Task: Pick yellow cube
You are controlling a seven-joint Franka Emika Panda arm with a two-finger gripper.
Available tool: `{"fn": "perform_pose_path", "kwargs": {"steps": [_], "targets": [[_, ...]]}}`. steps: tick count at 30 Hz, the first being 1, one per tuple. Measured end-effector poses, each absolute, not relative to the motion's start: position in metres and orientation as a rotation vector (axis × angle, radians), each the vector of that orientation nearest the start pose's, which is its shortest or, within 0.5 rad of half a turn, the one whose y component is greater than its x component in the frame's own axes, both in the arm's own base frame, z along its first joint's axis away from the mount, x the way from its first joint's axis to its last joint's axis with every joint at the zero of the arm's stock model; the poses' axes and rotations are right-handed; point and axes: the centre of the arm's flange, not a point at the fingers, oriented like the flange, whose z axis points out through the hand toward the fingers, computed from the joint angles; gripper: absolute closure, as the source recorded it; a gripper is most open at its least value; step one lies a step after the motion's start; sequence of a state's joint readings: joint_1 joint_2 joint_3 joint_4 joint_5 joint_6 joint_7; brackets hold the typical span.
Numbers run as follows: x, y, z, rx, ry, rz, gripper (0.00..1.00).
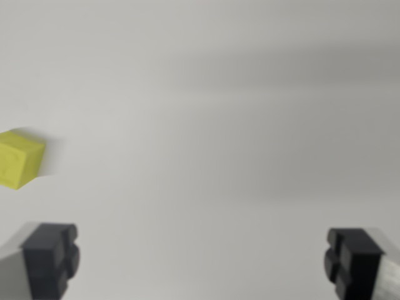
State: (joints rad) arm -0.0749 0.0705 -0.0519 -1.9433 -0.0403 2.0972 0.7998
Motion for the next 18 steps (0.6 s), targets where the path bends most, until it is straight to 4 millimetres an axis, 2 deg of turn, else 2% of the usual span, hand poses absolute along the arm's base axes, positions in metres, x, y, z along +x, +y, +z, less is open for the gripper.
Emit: {"fn": "perform_pose_path", "kwargs": {"steps": [7, 18], "targets": [[0.578, -0.074, 0.451, -2.825, 1.39, -0.14, 0.0], [0.576, -0.051, 0.426, -2.804, 1.43, -0.127, 0.0]]}}
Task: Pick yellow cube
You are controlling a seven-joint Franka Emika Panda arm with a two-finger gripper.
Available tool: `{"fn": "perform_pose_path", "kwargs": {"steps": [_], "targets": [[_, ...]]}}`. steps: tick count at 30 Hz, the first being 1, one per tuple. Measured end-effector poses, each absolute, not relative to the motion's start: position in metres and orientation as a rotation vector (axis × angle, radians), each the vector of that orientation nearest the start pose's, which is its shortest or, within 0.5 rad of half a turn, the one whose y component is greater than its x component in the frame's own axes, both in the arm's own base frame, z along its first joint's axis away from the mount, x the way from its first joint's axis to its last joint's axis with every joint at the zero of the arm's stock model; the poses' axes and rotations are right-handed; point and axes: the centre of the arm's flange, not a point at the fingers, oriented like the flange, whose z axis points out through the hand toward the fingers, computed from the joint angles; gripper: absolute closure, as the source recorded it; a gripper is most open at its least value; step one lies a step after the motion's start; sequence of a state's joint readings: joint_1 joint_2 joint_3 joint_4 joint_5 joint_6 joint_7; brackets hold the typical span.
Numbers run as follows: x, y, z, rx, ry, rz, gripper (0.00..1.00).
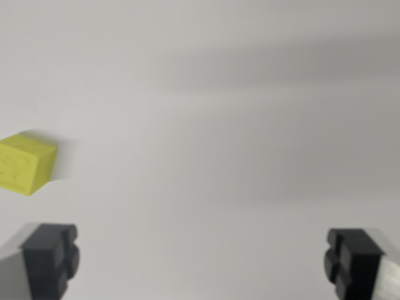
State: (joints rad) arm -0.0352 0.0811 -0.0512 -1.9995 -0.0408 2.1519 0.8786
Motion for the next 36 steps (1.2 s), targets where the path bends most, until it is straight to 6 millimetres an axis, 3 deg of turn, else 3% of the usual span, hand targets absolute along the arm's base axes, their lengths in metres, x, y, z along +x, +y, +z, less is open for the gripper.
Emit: {"fn": "perform_pose_path", "kwargs": {"steps": [36], "targets": [[0.571, 0.025, 0.336, -2.735, 1.558, -0.086, 0.0]]}}
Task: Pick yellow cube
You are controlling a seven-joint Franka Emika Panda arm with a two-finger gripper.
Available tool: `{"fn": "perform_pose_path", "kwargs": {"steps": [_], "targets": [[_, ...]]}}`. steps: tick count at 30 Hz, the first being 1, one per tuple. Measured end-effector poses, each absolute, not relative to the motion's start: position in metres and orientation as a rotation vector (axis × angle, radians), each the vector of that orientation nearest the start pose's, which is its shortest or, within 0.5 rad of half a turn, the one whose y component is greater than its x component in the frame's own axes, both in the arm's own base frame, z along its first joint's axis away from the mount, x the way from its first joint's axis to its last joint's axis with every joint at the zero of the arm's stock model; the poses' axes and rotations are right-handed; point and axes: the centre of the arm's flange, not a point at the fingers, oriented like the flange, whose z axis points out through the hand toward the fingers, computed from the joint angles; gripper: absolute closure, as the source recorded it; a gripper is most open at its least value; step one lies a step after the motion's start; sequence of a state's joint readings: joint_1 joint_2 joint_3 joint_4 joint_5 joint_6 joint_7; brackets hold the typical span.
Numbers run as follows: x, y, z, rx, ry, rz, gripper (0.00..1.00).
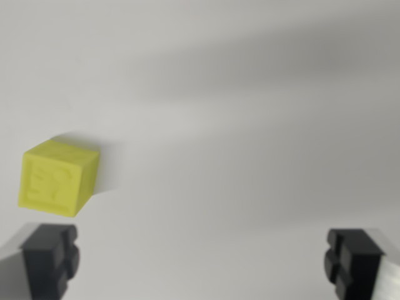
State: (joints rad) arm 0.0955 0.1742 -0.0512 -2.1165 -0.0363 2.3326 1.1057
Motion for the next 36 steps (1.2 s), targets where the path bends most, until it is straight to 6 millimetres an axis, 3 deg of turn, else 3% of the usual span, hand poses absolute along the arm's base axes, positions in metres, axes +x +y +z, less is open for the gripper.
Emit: {"fn": "perform_pose_path", "kwargs": {"steps": [36], "targets": [[0.565, 0.101, 0.245, -2.657, 1.684, -0.041, 0.0]]}}
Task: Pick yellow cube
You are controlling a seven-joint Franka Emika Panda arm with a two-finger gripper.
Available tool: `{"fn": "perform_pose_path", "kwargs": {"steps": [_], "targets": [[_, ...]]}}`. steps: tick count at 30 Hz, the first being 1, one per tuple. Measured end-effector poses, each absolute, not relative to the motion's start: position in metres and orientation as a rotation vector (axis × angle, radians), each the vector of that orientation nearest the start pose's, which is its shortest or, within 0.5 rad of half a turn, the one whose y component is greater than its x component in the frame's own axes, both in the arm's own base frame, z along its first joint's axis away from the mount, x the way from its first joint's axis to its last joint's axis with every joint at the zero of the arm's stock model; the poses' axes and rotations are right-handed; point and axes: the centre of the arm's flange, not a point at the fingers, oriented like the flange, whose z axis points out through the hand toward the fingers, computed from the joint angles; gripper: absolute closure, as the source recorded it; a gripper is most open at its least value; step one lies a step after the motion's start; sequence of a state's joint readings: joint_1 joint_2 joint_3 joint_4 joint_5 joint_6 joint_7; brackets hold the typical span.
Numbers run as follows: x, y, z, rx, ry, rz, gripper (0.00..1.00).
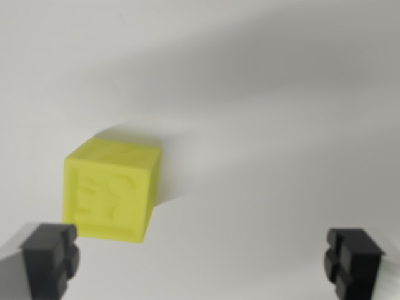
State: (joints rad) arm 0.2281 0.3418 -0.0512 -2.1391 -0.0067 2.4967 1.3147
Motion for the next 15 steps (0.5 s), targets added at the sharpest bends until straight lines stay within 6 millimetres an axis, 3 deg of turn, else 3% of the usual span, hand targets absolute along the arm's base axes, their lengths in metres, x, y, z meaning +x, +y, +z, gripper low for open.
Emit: {"fn": "perform_pose_path", "kwargs": {"steps": [15], "targets": [[0.563, 0.133, 0.207, -2.624, 1.735, -0.023, 0.0]]}}
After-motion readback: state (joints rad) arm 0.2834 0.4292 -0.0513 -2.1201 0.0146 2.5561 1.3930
